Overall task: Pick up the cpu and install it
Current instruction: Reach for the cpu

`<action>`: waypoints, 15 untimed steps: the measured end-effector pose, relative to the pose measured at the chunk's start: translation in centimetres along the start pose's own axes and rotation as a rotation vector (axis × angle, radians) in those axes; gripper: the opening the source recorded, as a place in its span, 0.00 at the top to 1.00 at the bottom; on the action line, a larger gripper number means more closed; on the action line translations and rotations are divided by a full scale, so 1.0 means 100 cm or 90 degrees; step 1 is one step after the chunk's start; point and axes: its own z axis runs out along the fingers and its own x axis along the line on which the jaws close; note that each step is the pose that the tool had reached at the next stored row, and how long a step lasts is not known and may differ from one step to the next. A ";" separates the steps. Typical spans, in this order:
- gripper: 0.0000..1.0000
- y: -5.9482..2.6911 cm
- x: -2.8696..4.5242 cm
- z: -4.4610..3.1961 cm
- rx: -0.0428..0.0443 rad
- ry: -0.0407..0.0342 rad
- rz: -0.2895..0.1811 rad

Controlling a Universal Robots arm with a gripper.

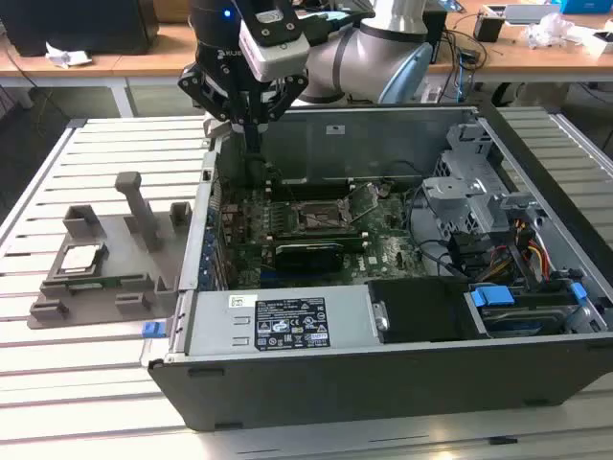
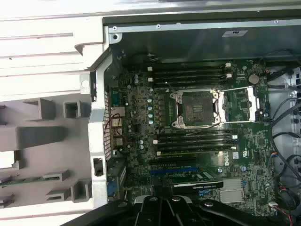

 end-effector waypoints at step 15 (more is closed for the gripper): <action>0.89 -0.0010 0.0141 -0.0004 0.0000 0.0000 0.000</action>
